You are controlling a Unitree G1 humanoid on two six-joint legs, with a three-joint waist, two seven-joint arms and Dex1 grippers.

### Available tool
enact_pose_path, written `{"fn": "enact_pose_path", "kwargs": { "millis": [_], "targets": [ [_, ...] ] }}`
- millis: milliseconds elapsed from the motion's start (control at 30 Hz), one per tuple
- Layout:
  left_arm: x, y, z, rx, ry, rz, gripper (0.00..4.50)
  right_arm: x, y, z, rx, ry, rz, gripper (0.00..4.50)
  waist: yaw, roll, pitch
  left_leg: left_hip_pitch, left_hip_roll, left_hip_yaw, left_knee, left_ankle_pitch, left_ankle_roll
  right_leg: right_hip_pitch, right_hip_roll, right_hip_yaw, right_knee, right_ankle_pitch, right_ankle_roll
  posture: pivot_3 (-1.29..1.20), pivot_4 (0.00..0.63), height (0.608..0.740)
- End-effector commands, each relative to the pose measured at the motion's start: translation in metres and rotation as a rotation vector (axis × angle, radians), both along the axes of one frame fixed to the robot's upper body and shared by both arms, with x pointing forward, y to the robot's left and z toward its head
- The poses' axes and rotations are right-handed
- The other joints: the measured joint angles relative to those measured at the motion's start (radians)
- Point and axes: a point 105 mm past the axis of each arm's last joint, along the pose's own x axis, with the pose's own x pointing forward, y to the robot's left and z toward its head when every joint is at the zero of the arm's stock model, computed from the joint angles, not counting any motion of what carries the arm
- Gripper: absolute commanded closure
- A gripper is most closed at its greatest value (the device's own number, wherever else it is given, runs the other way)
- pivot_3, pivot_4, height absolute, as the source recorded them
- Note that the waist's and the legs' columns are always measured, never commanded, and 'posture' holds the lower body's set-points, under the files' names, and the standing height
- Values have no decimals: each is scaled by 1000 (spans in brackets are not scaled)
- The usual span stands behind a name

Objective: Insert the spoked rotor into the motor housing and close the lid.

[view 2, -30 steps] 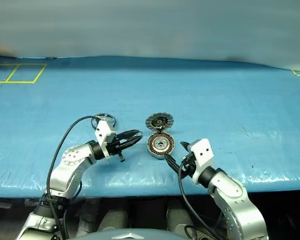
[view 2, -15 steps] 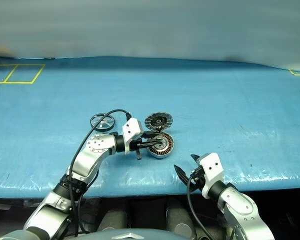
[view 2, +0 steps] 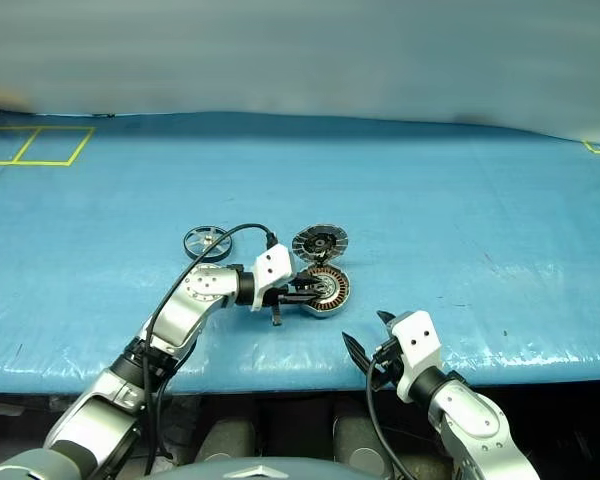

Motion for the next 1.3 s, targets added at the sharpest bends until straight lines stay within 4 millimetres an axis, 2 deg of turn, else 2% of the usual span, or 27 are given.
{"fn": "enact_pose_path", "kwargs": {
  "millis": [33, 467, 1067, 1300],
  "targets": [
    [1, -3, 4, 4, -17, -9, 3833, 2, 4, 5, -2, -31, 10, 467, 0, 0, 0, 0, 0, 0, 0, 0, 0, 0, 0, 0, 0, 0, 0, 0, 150, 740],
    [11, 1, -3, 17, 32, 94, 3833, 5, 4, 1, -27, -28, 6, 467, 1, 0, 0, 0, 0, 0, 1, 0, 0, 0, 0, 0, 1, 0, 0, 0, 150, 740],
    [10, -6, 0, -7, 30, 78, 3833, 5, 4, -2, -51, -20, 3, 467, 1, 0, 0, 0, 0, 0, 2, 0, 0, 1, 0, 0, 1, 3, 5, 0, 150, 740],
    [8, -5, -8, 23, 43, 75, 3833, 5, 4, -3, -59, -17, 0, 467, 1, 0, 0, 0, 0, 0, 2, 0, 0, 0, 0, 0, 1, 3, 5, 0, 150, 740]
  ]
}}
